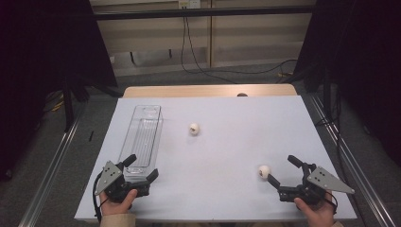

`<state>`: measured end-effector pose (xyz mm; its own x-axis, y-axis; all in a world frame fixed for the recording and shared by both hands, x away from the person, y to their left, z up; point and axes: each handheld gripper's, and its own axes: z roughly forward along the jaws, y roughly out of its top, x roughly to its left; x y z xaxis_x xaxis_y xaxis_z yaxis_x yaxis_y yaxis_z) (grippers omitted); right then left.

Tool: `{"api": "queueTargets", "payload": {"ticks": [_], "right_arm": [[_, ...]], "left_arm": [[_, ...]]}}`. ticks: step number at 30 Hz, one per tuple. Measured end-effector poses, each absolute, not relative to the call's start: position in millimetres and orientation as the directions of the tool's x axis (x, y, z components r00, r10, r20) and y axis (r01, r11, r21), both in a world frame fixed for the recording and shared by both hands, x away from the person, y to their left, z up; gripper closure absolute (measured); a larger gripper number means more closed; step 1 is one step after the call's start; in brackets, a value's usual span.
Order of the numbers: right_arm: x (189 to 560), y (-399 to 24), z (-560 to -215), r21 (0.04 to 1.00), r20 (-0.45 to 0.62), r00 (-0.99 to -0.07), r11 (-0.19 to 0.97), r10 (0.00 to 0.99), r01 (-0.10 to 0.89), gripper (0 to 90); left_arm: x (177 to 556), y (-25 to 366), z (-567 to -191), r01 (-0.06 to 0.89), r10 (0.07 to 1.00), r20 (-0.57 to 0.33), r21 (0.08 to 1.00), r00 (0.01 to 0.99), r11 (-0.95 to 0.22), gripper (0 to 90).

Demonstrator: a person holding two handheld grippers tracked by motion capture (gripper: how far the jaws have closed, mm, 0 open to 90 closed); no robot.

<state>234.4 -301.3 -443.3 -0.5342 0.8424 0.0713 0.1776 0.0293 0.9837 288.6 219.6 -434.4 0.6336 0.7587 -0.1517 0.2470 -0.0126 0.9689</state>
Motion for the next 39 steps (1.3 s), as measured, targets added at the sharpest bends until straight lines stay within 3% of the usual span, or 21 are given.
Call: {"api": "queueTargets", "payload": {"ticks": [39], "right_arm": [[234,-302,-440,0.984,0.074,-0.555,0.030,0.828,0.175,0.5]], "left_arm": [[295,178,-425,0.264,0.702,-0.170,0.964,0.692,-0.028,1.2]]}}
